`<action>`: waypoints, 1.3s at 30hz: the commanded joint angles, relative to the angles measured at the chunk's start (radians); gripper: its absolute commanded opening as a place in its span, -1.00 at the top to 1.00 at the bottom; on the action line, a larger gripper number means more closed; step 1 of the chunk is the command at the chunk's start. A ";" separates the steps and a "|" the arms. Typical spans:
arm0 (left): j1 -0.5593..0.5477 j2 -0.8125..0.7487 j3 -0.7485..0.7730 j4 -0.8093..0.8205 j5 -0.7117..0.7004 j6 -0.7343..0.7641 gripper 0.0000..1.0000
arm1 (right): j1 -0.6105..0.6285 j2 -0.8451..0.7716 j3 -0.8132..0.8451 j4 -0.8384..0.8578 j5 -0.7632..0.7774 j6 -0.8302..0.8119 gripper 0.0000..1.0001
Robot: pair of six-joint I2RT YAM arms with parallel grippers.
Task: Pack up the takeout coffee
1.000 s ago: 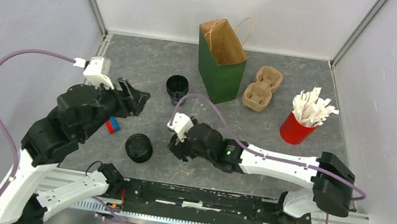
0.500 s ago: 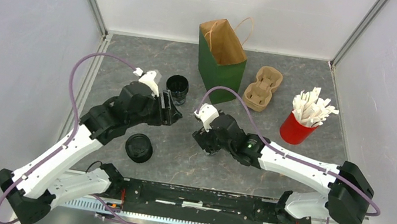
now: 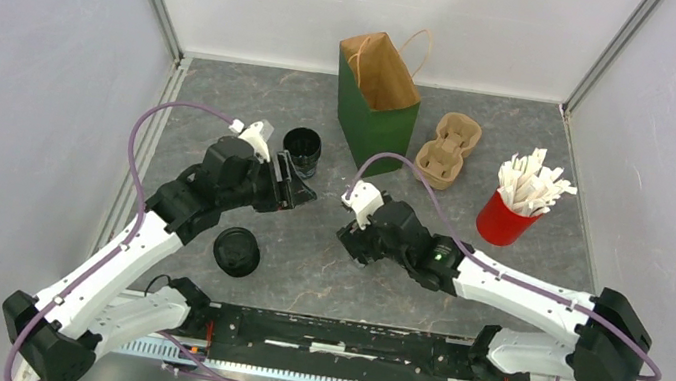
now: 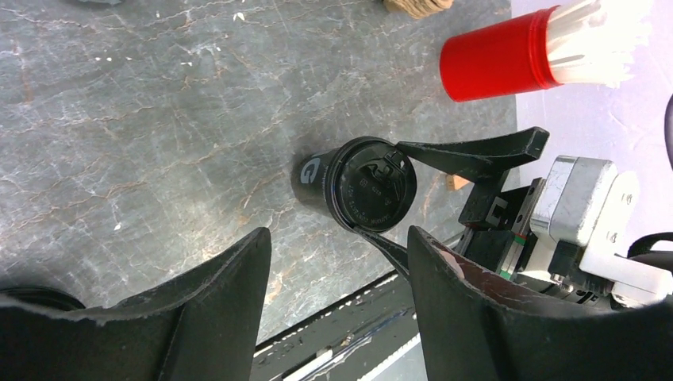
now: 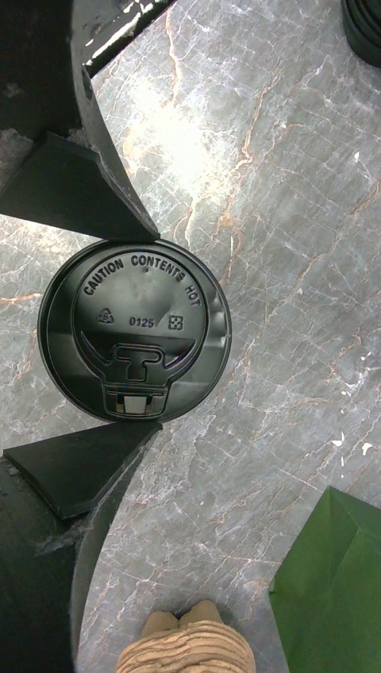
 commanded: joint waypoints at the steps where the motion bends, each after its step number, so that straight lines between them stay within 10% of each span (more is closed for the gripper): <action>1: 0.006 -0.011 -0.001 0.069 0.063 -0.031 -0.40 | -0.004 -0.066 -0.035 0.089 -0.004 -0.014 -0.76; 39: 0.001 0.181 -0.082 0.246 0.278 -0.002 -0.23 | -0.146 -0.147 -0.065 0.042 -0.075 0.023 -0.68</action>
